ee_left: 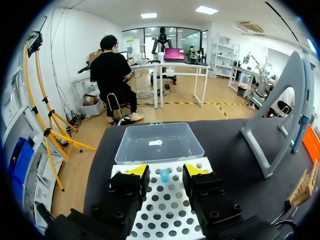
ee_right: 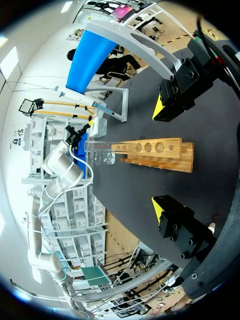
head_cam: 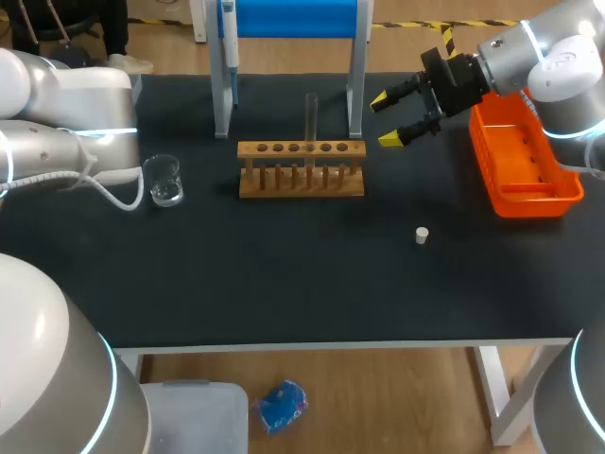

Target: Invert the test tube, pick up the pipette, mount the tip to pipette, aspirate from beaker and dispense into the tube, eject the tip, return the pipette, and cap with the stopper.

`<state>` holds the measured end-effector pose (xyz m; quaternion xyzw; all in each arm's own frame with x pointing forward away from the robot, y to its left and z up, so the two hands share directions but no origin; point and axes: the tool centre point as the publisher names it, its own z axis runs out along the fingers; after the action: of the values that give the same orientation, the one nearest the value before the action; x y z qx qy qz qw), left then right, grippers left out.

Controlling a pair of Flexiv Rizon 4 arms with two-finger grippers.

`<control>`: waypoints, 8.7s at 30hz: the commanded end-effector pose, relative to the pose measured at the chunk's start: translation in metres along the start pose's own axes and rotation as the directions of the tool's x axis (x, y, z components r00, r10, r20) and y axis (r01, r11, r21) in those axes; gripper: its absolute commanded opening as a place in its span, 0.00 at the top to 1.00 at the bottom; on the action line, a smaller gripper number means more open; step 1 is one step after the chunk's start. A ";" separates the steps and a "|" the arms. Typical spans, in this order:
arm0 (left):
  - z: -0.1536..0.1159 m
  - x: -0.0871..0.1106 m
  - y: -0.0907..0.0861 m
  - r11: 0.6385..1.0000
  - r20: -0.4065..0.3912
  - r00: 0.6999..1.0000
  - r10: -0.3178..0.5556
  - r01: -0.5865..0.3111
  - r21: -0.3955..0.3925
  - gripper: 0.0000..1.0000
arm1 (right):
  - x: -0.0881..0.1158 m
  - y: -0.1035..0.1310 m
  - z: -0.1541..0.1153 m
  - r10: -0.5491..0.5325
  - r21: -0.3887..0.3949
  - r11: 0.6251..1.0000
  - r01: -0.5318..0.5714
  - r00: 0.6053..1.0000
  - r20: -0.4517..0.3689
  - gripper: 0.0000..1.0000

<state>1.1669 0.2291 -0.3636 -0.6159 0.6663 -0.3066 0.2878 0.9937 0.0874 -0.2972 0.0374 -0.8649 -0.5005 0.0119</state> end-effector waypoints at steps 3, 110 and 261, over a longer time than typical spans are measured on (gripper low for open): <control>0.001 0.002 0.000 1.000 0.000 1.000 0.005 -0.005 -0.010 0.62 | -0.001 0.000 0.000 -0.001 0.000 1.000 0.001 1.000 -0.002 0.00; -0.259 0.151 -0.071 0.769 -0.489 0.596 0.636 -0.538 0.345 1.00 | -0.001 0.000 0.000 -0.001 0.000 1.000 0.001 1.000 -0.002 0.00; -0.320 0.440 0.064 0.665 -0.776 0.172 0.607 -0.643 0.379 1.00 | 0.056 0.034 -0.007 -0.092 -0.193 0.978 0.081 0.995 -0.048 0.00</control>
<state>0.8488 -0.1884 -0.2082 -0.0518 0.9097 -0.4119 0.0035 0.9532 0.0953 -0.2661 0.0906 -0.8185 -0.5666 0.0262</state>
